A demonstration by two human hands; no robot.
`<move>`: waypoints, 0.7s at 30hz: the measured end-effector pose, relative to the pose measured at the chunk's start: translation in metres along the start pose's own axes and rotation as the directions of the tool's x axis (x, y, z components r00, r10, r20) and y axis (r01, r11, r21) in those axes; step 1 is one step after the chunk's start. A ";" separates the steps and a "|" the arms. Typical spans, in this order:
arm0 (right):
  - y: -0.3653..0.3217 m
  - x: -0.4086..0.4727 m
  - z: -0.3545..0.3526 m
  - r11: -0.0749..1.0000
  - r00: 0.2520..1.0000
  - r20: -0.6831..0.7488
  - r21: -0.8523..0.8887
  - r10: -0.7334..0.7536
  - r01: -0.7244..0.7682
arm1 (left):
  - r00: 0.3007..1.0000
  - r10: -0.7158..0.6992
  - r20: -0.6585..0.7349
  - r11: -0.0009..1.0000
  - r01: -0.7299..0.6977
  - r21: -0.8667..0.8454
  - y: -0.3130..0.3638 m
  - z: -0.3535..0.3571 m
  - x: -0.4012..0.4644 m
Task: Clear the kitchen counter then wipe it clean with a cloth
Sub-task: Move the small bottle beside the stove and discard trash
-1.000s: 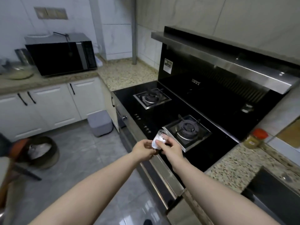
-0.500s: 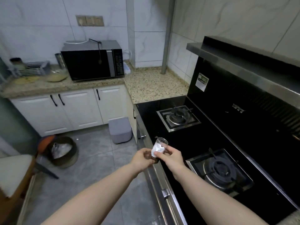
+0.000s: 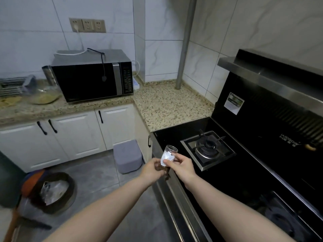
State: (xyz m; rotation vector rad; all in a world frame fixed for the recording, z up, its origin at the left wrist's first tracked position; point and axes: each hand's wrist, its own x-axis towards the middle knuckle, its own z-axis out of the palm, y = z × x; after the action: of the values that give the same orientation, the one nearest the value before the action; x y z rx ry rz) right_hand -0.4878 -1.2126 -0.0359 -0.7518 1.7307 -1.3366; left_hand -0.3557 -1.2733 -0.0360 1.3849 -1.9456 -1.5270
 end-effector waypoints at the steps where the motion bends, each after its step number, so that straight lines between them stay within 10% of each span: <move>1: -0.007 0.013 0.011 1.000 1.000 -0.003 -0.018 -0.012 0.012 | 1.000 0.004 0.013 1.000 -0.004 0.011 -0.002 -0.014 0.016; 21: -0.085 0.247 0.029 0.999 0.987 -0.162 0.047 0.024 -0.016 | 0.976 0.187 0.111 0.973 -0.200 0.114 0.053 -0.077 0.275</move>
State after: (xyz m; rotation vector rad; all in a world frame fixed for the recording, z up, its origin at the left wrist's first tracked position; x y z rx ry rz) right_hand -0.5874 -1.4546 -0.0154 -0.6125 1.8223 -1.4529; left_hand -0.4604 -1.5441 -0.0441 1.1439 -2.1977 -1.4305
